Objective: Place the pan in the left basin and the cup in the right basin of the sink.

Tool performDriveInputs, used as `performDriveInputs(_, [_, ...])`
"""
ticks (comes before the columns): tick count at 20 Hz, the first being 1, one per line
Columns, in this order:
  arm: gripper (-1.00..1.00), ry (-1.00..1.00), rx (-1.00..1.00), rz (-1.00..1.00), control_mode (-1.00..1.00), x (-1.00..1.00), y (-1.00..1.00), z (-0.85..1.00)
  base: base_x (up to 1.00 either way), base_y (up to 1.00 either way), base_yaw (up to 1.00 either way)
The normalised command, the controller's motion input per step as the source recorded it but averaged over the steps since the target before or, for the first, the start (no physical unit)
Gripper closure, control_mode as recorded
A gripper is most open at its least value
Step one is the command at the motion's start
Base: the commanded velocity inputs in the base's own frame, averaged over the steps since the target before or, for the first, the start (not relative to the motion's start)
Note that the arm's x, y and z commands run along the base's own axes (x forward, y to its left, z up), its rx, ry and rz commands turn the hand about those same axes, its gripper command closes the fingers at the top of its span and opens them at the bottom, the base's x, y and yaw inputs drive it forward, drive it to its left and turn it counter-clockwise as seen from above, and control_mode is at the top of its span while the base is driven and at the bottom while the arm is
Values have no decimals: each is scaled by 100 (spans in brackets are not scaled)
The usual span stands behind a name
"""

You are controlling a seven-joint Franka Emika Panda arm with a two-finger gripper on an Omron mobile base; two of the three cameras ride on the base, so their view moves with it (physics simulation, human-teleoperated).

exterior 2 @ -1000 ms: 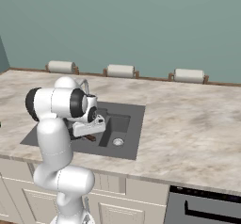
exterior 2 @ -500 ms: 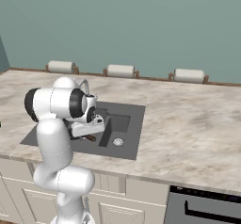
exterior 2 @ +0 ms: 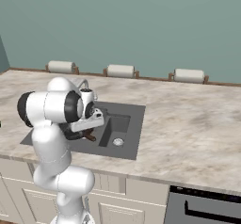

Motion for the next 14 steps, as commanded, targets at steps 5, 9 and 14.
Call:
performDriveInputs(5, [-100, -11, 0, 0, -100, -2, 0, 45, 0, 0, 0])
performDriveInputs(9, [-100, -8, 0, 0, -100, -7, 0, 46, 0, 0, 0])
performDriveInputs(14, [-100, -3, 0, -1, -100, -22, 2, 45, 0, 0, 0])
